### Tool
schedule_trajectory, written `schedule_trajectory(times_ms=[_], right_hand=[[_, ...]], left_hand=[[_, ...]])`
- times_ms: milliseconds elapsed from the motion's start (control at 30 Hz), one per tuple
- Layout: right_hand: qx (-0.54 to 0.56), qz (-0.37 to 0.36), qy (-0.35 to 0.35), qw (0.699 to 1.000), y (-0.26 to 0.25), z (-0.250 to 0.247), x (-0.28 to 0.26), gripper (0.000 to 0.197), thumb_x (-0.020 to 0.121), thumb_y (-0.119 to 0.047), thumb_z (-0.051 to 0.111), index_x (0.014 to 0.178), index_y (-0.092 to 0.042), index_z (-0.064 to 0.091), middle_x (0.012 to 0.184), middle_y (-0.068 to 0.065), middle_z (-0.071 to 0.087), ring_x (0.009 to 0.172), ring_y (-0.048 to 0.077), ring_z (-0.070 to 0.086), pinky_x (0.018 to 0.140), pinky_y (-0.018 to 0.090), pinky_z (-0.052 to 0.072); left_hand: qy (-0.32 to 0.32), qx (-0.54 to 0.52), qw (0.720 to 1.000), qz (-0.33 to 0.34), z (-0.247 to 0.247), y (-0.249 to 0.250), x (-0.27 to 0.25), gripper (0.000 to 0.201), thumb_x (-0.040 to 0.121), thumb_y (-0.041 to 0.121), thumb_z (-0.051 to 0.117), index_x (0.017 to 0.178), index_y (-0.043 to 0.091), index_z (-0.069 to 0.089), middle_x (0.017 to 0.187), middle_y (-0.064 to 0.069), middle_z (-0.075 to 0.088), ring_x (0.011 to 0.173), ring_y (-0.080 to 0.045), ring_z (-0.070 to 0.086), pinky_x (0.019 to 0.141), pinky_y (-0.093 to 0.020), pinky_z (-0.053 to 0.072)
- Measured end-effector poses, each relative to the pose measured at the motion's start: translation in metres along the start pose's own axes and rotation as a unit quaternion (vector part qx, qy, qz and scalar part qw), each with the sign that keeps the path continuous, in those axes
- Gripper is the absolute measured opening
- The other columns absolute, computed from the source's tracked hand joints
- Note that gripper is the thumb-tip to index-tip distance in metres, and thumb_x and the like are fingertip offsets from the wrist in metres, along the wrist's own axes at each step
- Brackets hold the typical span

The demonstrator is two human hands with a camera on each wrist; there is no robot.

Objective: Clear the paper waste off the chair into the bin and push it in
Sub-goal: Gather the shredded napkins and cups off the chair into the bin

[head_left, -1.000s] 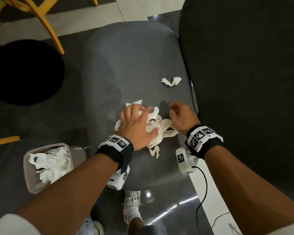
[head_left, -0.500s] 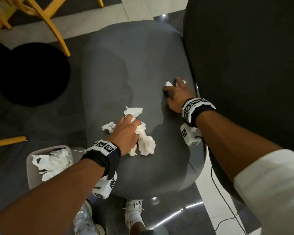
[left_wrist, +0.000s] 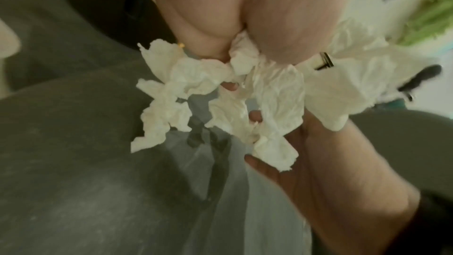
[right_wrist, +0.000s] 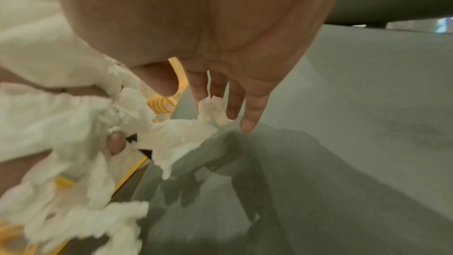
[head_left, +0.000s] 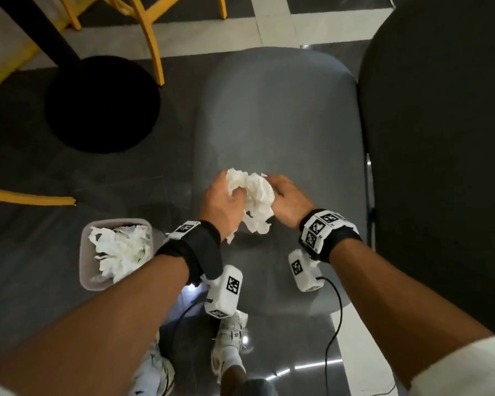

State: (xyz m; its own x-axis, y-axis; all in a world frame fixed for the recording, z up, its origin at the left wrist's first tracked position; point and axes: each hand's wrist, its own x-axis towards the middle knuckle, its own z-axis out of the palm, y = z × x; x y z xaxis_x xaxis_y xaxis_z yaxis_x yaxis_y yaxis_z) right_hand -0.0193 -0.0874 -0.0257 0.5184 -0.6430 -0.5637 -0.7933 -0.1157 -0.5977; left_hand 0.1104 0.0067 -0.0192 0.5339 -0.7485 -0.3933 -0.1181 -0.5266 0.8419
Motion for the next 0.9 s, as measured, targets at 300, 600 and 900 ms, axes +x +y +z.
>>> schedule_trajectory(times_ms=[300,600,900], right_hand=[[-0.24,-0.063,-0.063,0.967,-0.027,0.08,-0.002,0.099,0.078,-0.059,0.066,0.155,-0.016,0.021,0.159,0.005,0.024,0.144,0.031,0.027,0.118,0.041,0.031],[-0.119,-0.158,-0.086,0.976,-0.092,0.18,0.006,0.08,0.074,-0.05,0.071,0.143,-0.022,0.042,0.148,-0.003,0.035,0.132,0.018,0.043,0.109,0.034,0.041],[-0.004,-0.119,-0.079,0.99,-0.165,0.339,0.059,0.018,0.09,-0.013,0.055,0.101,-0.012,0.069,0.099,0.004,0.072,0.09,0.018,0.066,0.079,0.031,0.052]], left_hand=[[0.1,-0.186,0.963,-0.166,-0.072,-0.071,-0.005,0.023,0.078,0.024,0.049,0.088,0.018,0.068,0.086,-0.003,0.074,0.092,-0.033,0.072,0.083,-0.049,0.059],[0.153,-0.247,0.933,-0.212,-0.129,-0.123,-0.013,0.027,0.083,0.021,0.05,0.1,0.021,0.071,0.095,-0.005,0.077,0.092,-0.027,0.074,0.088,-0.049,0.06],[0.152,-0.168,0.951,-0.211,-0.221,-0.265,-0.005,0.022,0.091,0.025,0.058,0.111,0.022,0.066,0.106,0.007,0.069,0.101,-0.015,0.064,0.089,-0.029,0.045]])
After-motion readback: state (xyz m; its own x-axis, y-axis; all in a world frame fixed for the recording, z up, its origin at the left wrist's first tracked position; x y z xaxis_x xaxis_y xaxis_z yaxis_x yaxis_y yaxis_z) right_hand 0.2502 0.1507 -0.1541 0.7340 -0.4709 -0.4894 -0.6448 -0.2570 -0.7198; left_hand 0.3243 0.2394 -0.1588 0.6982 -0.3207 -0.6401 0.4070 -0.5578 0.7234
